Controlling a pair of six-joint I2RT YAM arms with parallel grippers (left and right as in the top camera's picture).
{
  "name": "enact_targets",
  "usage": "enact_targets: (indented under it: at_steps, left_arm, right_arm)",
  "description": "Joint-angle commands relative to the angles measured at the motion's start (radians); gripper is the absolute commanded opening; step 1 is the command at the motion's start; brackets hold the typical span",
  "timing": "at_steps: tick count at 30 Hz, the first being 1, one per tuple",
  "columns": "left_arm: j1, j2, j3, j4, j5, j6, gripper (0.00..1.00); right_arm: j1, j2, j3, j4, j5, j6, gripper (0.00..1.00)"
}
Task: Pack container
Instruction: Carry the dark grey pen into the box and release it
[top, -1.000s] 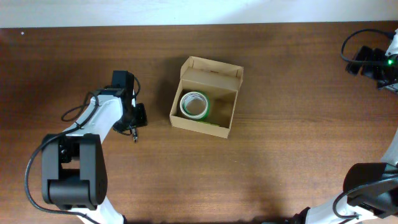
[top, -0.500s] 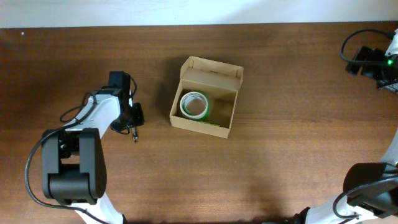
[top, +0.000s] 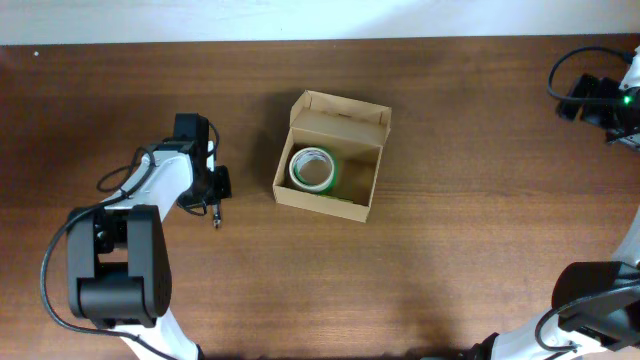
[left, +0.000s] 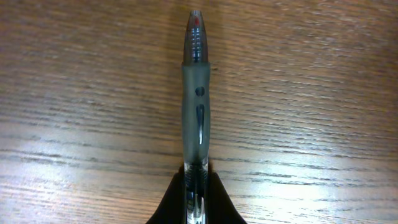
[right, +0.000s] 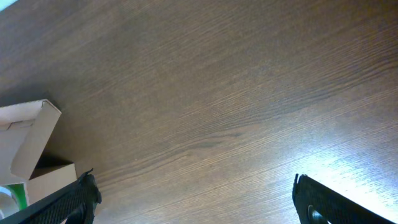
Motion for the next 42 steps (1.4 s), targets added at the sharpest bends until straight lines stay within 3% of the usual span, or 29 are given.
enact_targets:
  at_steps: [1,4,9,13,22,28,42]
  left_arm:
    - [0.002,0.003,0.106,-0.047,0.067,0.132,0.02]
    - [0.001,-0.045,0.277,-0.155,0.079,0.253,0.02]
    - [-0.019,-0.129,0.638,-0.339,0.187,0.581,0.02]
    - [-0.097,-0.164,0.821,-0.409,0.242,0.788,0.02]
    - [-0.402,-0.130,0.859,-0.602,0.258,1.212,0.02]
    - [-0.495,-0.020,0.859,-0.660,0.221,1.304,0.02]
    - [-0.498,0.255,0.859,-0.740,0.221,1.382,0.02]
  right_arm:
    - [0.000,0.008,-0.003,0.001,-0.009,0.008,0.99]
    - [0.000,0.008,-0.003,0.001,-0.009,0.008,0.99]
    - [0.000,0.008,-0.003,0.001,-0.009,0.008,0.99]
    - [0.000,0.008,-0.003,0.001,-0.009,0.008,0.99]
    - [0.000,0.008,-0.003,0.001,-0.009,0.008,0.99]
    - [0.000,0.008,-0.003,0.001,-0.009,0.008,0.99]
    - [0.000,0.008,-0.003,0.001,-0.009,0.008,0.99]
